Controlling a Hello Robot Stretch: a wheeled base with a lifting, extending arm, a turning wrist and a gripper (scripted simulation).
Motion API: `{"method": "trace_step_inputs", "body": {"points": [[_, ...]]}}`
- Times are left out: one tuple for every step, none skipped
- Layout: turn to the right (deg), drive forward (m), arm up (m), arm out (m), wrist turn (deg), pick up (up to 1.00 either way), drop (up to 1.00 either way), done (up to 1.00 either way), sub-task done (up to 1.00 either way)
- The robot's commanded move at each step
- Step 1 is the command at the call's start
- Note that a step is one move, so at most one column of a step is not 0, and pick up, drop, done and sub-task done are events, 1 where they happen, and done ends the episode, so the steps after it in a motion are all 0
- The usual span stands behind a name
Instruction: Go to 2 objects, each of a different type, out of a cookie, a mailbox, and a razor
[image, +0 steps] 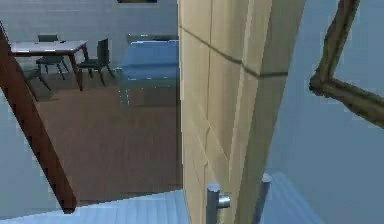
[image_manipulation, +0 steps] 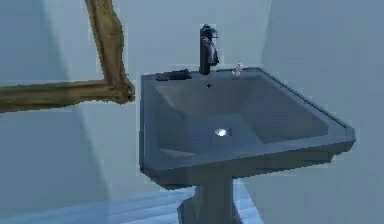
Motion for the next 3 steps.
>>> {"method": "trace_step_inputs", "body": {"points": [[-45.0, 0.0, 0.0, 0.0, 0.0, 0.0, 0.0, 0.0, 0.0], [-21.0, 0.0, 0.0, 0.0, 0.0, 0.0, 0.0, 0.0, 0.0], [0.0, 0.3, 0.0, 0.0, 0.0, 0.0, 0.0, 0.0, 0.0]]}}
